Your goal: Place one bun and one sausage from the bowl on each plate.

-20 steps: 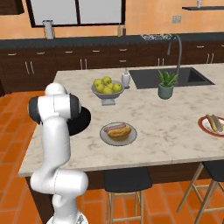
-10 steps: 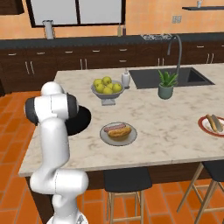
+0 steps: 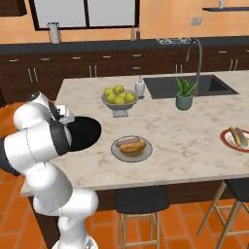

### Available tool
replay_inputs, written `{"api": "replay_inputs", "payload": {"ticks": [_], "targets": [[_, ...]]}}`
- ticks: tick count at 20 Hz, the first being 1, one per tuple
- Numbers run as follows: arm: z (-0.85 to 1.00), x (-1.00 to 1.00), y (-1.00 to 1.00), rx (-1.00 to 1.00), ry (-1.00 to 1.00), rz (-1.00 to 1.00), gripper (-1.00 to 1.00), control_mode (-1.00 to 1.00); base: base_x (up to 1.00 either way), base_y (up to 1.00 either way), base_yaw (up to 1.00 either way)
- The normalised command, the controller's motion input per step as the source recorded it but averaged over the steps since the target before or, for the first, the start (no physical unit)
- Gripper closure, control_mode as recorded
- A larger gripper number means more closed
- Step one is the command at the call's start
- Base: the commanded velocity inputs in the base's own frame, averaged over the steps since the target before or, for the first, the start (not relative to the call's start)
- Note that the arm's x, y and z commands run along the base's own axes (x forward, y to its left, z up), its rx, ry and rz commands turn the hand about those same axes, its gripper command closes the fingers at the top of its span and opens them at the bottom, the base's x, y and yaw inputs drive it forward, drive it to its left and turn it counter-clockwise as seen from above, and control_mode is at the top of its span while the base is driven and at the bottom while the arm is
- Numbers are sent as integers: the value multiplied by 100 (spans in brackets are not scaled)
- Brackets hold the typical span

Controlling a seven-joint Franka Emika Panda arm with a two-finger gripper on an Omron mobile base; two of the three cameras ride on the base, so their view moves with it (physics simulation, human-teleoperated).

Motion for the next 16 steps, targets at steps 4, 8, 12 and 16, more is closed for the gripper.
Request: {"api": "replay_inputs", "payload": {"ticks": [4, 8, 12, 16], "targets": [[73, -100, 0, 0, 5, 0, 100, -100, 0, 0, 0], [15, -100, -11, 0, -6, 0, 100, -100, 0, 0, 0], [51, -97, -29, 5, -2, 0, 100, -100, 0, 0, 0], [9, -72, -31, 0, 10, -5, 100, -100, 0, 0, 0]]}}
